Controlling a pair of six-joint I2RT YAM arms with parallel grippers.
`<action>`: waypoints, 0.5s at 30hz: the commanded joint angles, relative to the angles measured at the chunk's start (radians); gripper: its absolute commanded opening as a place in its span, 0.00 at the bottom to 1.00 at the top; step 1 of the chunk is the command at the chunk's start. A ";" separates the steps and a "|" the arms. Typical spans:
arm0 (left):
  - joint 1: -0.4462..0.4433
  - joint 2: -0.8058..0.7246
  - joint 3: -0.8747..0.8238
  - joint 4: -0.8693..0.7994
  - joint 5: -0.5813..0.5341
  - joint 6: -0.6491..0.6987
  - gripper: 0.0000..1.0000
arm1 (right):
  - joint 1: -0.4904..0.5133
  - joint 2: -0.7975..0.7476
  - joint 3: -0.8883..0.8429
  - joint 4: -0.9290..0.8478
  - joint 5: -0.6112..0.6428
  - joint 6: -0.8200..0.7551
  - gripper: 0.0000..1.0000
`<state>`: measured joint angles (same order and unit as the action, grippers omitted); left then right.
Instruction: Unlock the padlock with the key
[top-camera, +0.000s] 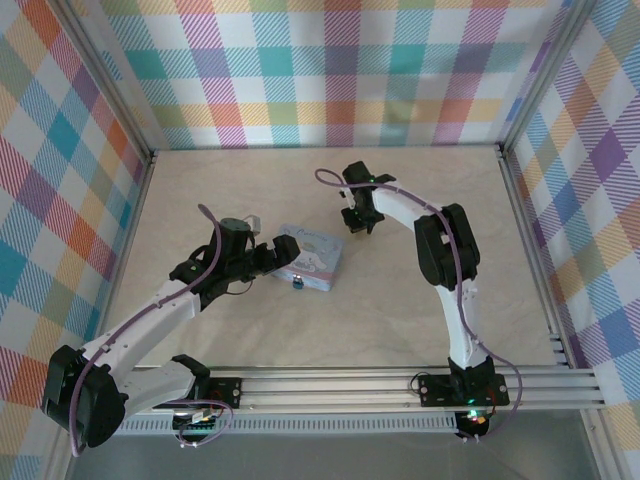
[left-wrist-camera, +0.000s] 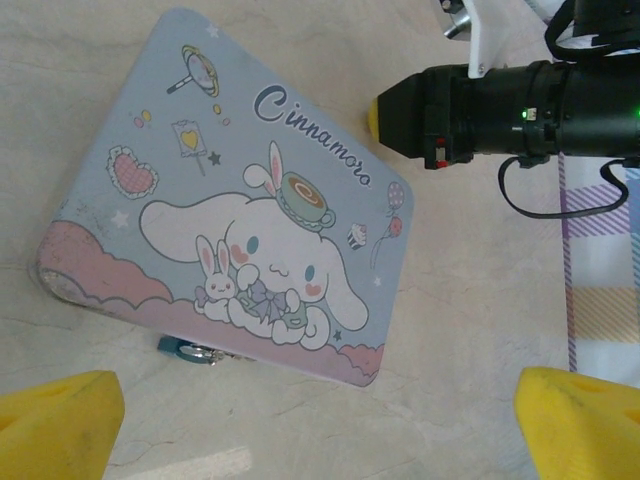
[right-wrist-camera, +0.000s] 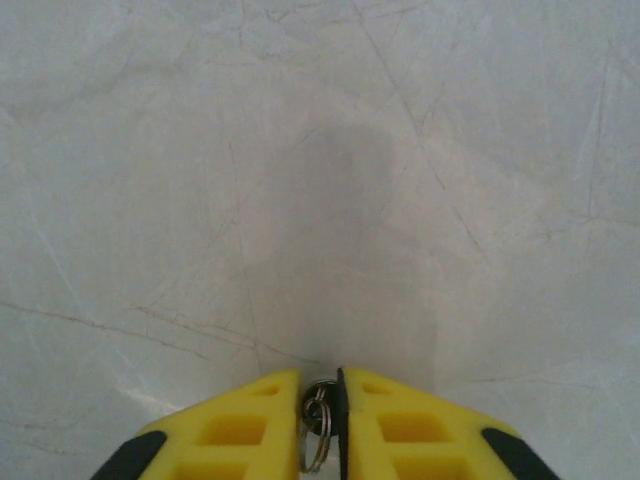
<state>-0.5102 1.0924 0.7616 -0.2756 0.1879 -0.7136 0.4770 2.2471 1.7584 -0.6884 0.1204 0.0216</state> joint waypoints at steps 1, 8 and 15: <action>-0.013 -0.004 0.022 -0.033 -0.022 0.014 1.00 | -0.003 -0.026 -0.050 -0.040 -0.012 0.006 0.11; -0.013 -0.017 0.019 -0.027 -0.029 -0.065 1.00 | -0.003 -0.165 -0.162 0.020 -0.016 -0.033 0.00; -0.013 -0.018 -0.003 0.095 0.034 -0.210 1.00 | -0.003 -0.373 -0.262 0.029 -0.113 -0.022 0.00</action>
<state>-0.5102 1.0920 0.7616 -0.2623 0.1841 -0.8452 0.4770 1.9736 1.5181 -0.6701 0.0849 -0.0013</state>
